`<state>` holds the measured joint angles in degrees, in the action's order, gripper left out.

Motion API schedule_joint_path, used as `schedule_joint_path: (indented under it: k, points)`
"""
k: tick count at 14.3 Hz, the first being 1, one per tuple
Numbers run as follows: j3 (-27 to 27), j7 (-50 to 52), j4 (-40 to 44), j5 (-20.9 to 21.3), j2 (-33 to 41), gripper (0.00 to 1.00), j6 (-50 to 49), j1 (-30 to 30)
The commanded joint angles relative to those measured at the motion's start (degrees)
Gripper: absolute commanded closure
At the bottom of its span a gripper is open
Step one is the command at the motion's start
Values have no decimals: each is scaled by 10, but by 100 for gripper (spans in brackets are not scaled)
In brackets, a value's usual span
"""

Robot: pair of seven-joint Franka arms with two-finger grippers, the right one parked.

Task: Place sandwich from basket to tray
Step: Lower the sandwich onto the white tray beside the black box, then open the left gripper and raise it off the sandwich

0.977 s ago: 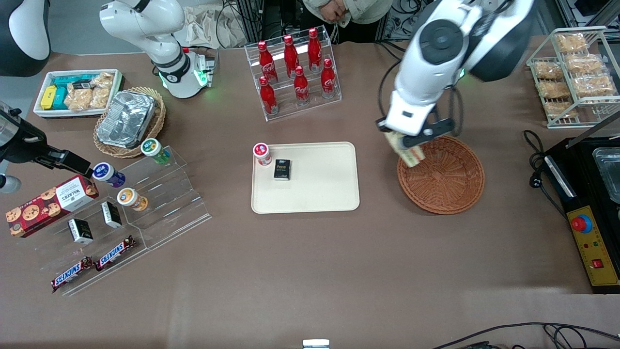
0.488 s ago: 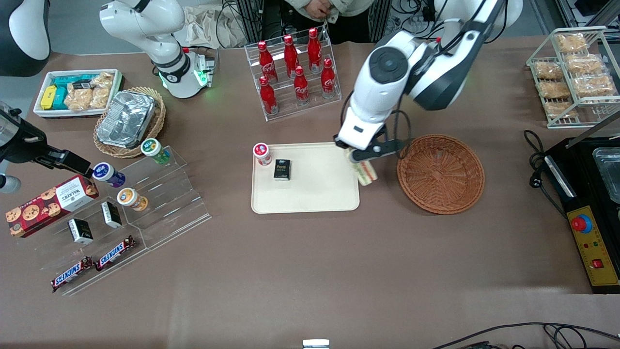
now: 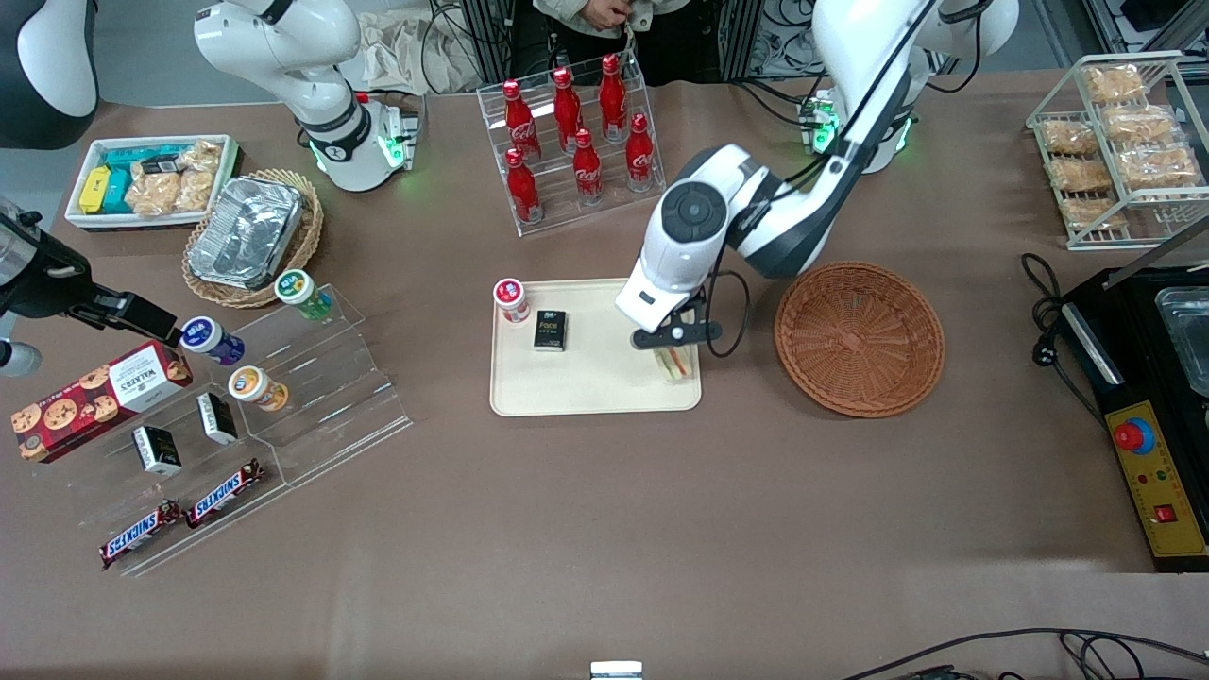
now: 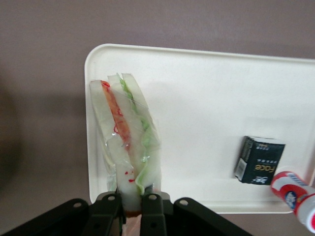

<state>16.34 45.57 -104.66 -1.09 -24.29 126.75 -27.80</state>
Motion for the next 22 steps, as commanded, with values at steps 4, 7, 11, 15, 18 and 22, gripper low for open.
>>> schedule_joint_path:
  k: [4, 7, 11, 15, 18, 22]
  points:
    - [-3, -42, -48, 53, -15, 100, 78, -9]
    - [-3, -40, -61, 59, -12, 92, 83, -9]
    - [-6, -30, -56, 58, -3, 1, 74, -4]
    - [-8, -19, -29, 59, 68, 1, -38, 26]
    - [-7, -59, -16, 57, 135, 1, -127, 84]
    - [-5, -123, -14, 48, 187, 1, -177, 169]
